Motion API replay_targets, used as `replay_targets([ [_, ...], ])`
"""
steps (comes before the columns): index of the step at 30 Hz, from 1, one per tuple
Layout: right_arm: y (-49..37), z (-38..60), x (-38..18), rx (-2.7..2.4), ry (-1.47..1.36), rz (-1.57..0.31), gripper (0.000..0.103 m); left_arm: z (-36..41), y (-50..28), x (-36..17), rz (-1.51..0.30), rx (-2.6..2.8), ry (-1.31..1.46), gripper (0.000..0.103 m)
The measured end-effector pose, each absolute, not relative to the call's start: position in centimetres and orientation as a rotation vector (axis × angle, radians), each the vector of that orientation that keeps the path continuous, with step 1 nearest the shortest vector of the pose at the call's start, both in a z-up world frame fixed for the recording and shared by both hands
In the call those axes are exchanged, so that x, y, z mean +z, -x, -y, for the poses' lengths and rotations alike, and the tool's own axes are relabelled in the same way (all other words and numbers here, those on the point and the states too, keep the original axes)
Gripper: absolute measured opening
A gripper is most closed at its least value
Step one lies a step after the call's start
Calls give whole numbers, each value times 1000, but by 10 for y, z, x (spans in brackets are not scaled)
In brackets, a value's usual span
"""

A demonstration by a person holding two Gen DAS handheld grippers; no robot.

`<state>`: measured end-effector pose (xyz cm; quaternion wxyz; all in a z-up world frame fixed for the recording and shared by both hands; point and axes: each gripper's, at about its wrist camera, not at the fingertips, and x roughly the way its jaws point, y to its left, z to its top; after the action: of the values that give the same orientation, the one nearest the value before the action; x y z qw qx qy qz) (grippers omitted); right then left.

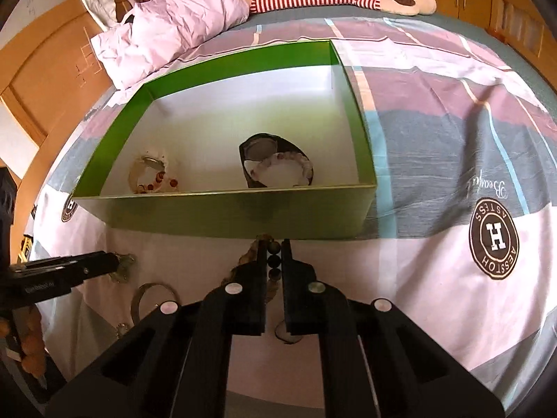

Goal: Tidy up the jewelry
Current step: 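Grasp the dark wooden bead bracelet with the right gripper while the left grasps the crystal piece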

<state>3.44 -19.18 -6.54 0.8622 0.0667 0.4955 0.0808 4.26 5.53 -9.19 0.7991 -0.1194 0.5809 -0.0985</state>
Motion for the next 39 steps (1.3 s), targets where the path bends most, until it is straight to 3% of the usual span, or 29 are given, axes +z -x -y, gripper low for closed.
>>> replay_targets([
  [3,-39,194,-73,156,-160,-1069,18,-53,-43,-96,-1261,-203,252,43],
  [7,-36,195,-73,136,-144,-1072,32,-44,-44,-102,-1270,-187,220,43],
  [14,-34,186,-83,134,-89,-1107,35,-33,-38,-102,-1235,-150,130,37],
  [19,-30,173,-88,131,-2,-1090,34,-25,-36,-99,-1202,-129,40,26],
  [20,-29,170,-88,144,11,-1085,30,-24,-35,-98,-1197,-123,32,19],
  [21,-29,166,-88,166,19,-1084,14,-25,-34,-96,-1187,-116,20,15],
  [22,-28,163,-88,179,21,-1086,8,-25,-34,-94,-1181,-113,15,14],
  [39,-23,158,-71,240,3,-1008,7,-26,-28,-80,-1117,-127,3,8],
])
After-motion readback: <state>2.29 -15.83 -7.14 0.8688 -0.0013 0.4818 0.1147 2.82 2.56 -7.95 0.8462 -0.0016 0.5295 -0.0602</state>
